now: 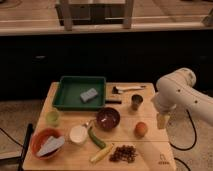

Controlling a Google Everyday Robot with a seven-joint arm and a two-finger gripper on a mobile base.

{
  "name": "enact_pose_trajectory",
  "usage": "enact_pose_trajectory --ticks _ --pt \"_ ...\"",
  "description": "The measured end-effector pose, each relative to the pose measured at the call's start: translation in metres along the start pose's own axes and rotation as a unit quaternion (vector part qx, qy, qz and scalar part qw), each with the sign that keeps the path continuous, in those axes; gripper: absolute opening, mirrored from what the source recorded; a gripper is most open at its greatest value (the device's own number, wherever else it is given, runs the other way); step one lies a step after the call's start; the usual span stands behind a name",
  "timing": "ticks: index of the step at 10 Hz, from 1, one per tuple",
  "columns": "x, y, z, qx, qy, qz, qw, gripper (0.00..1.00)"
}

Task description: Place apple in paper cup

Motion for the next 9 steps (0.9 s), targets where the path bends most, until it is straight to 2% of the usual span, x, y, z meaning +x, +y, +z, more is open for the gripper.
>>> enact_pose_trajectory --ticks 4,9 --pt "-0.011 0.003 0.016 0.002 0.003 -0.03 0.9995 0.8" --pt "-0.016 0.008 0.025 0.005 0.007 -0.064 0.9979 0.8"
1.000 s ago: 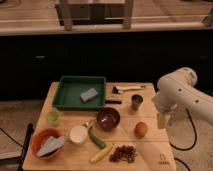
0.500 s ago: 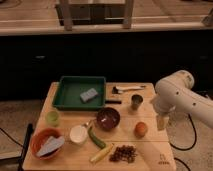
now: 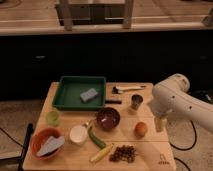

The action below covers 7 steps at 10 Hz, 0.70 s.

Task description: Place apple in paper cup

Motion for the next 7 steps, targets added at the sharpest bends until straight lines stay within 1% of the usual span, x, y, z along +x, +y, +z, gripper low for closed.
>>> enact_pose_trajectory --ticks 4,7 --pt "-0.005 0.003 0.007 0.003 0.003 -0.024 0.9997 0.8" --pt "-0.011 0.007 0.013 0.006 0.007 -0.049 0.9988 0.8"
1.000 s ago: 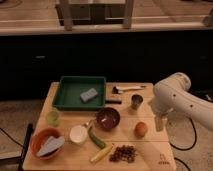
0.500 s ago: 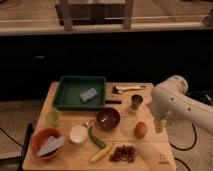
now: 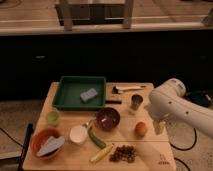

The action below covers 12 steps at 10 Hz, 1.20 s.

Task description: Place apple in paper cup

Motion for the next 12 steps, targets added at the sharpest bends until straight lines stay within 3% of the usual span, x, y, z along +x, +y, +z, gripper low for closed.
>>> enact_pose_trajectory --ticks 12 --pt "-0.017 0.014 0.019 0.013 0.007 -0.09 0.9958 0.8"
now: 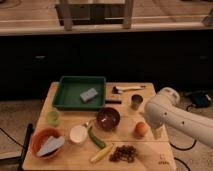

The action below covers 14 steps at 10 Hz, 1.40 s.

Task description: Place apple in paper cup

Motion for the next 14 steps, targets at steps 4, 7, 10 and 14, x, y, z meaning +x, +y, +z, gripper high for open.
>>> enact_pose_trajectory --ticks 4,7,10,14 --pt "-0.003 0.004 0.007 0.003 -0.003 -0.034 0.9994 0.8" --pt "-0.005 0.007 0.012 0.005 -0.008 -0.046 0.9989 0.8" --pt "-0.009 0.007 0.017 0.007 -0.014 -0.062 0.998 0.8" --pt "-0.011 0.007 0.024 0.01 -0.023 -0.076 0.9968 0.8"
